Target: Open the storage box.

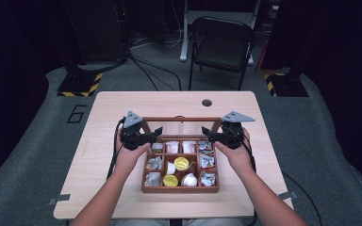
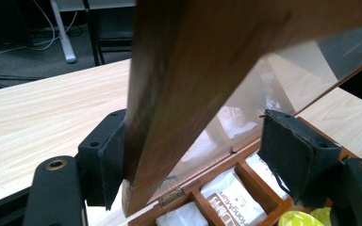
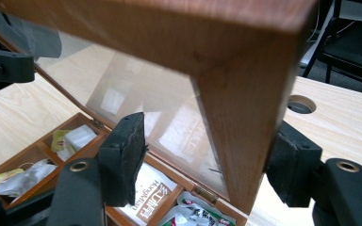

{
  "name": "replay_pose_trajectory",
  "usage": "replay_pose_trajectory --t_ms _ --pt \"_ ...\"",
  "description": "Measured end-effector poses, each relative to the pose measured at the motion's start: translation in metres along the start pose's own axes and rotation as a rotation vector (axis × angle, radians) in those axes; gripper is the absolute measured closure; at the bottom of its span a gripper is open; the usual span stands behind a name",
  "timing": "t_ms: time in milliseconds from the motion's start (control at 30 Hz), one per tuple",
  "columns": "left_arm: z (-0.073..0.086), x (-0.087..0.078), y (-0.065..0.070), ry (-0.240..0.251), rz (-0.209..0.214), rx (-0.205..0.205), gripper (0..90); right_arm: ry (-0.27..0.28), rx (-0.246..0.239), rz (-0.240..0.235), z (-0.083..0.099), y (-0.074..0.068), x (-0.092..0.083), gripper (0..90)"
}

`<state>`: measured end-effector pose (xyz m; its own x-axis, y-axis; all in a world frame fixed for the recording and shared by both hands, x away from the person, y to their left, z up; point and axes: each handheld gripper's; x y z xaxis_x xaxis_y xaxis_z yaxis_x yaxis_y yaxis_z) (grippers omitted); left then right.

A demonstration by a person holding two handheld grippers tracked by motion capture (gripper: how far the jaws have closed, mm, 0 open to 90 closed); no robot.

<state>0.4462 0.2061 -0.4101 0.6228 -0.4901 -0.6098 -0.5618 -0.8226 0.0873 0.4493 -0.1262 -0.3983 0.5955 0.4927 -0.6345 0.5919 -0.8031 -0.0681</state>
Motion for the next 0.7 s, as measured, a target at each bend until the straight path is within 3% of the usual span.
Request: replay_pose_trajectory --t_ms 267,700 --pt "0.001 0.009 -0.005 0.006 0.009 -0.025 26.9 0.015 0.002 0.006 -0.001 0.003 0.007 35.2" --pt "0.003 0.021 -0.011 -0.012 0.004 -0.028 27.3 0.016 0.015 0.006 -0.001 0.010 0.018 35.5"
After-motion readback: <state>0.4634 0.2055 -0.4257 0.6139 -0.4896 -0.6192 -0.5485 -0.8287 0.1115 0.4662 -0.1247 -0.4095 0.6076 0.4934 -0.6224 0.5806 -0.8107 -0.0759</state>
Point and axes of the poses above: each handheld gripper's, and its own axes: x roughly forward along the jaws, z roughly out of its underside, y roughly to its right, and after that the axes turned 14 degrees about -y, right-handed
